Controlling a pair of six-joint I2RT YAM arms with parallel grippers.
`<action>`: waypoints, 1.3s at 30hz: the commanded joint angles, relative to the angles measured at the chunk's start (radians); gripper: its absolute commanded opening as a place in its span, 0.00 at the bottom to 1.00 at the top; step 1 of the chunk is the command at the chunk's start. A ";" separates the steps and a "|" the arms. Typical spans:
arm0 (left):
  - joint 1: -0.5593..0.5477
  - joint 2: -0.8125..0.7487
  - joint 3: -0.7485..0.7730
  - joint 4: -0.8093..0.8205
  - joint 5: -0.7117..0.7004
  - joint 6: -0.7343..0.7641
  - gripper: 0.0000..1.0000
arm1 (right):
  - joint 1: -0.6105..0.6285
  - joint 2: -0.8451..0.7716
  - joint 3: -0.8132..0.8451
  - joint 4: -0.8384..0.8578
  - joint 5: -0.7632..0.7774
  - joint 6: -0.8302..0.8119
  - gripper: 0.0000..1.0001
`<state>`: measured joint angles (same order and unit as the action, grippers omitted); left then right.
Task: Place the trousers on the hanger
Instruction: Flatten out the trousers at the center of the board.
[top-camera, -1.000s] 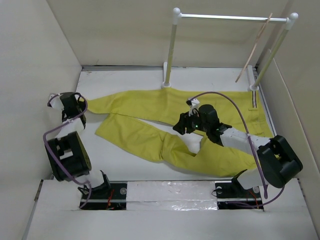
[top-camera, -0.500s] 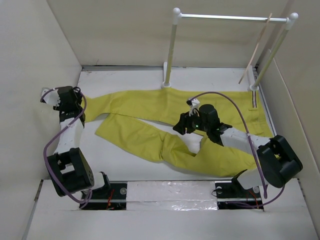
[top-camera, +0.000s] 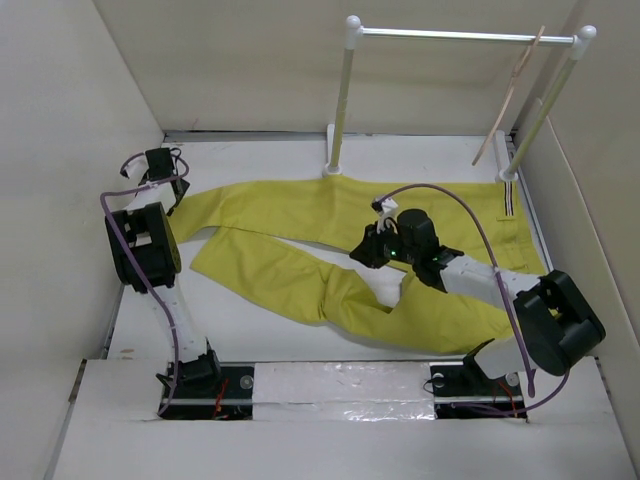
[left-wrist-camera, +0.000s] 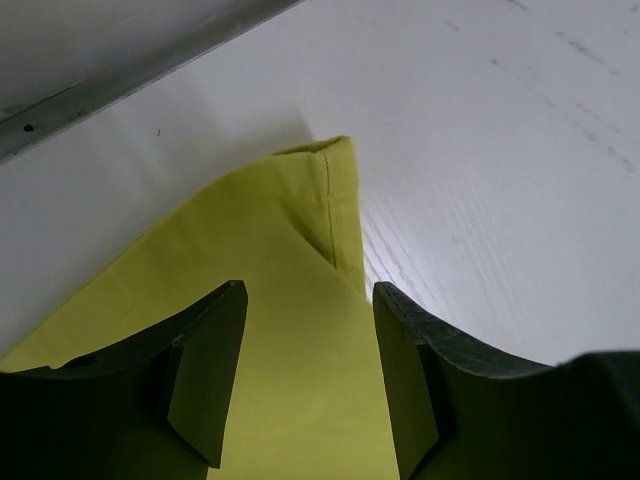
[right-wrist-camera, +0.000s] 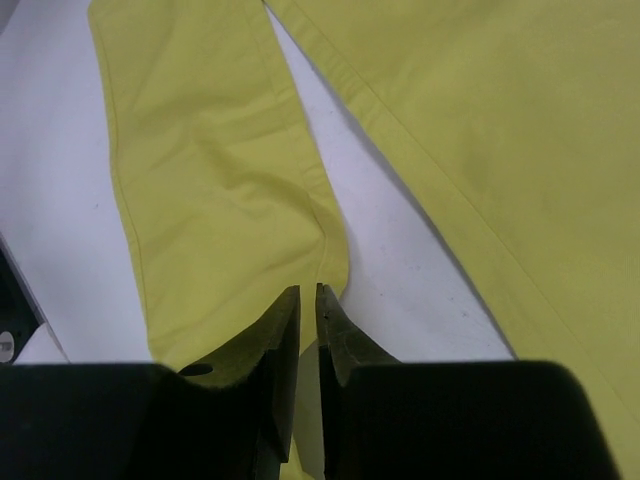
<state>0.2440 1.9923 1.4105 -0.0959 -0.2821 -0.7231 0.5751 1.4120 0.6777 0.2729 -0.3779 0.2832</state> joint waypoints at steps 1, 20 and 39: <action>0.006 0.035 0.125 -0.074 -0.054 0.045 0.51 | 0.016 0.004 0.014 0.048 -0.006 -0.018 0.21; 0.006 0.192 0.284 -0.073 -0.089 0.096 0.44 | 0.034 0.122 0.056 0.057 -0.029 -0.024 0.36; -0.014 0.206 0.340 -0.159 -0.184 0.180 0.42 | 0.025 0.110 0.052 0.054 -0.023 -0.019 0.37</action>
<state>0.2302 2.2375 1.7359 -0.2367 -0.4095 -0.5800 0.5972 1.5452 0.6994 0.2775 -0.3996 0.2764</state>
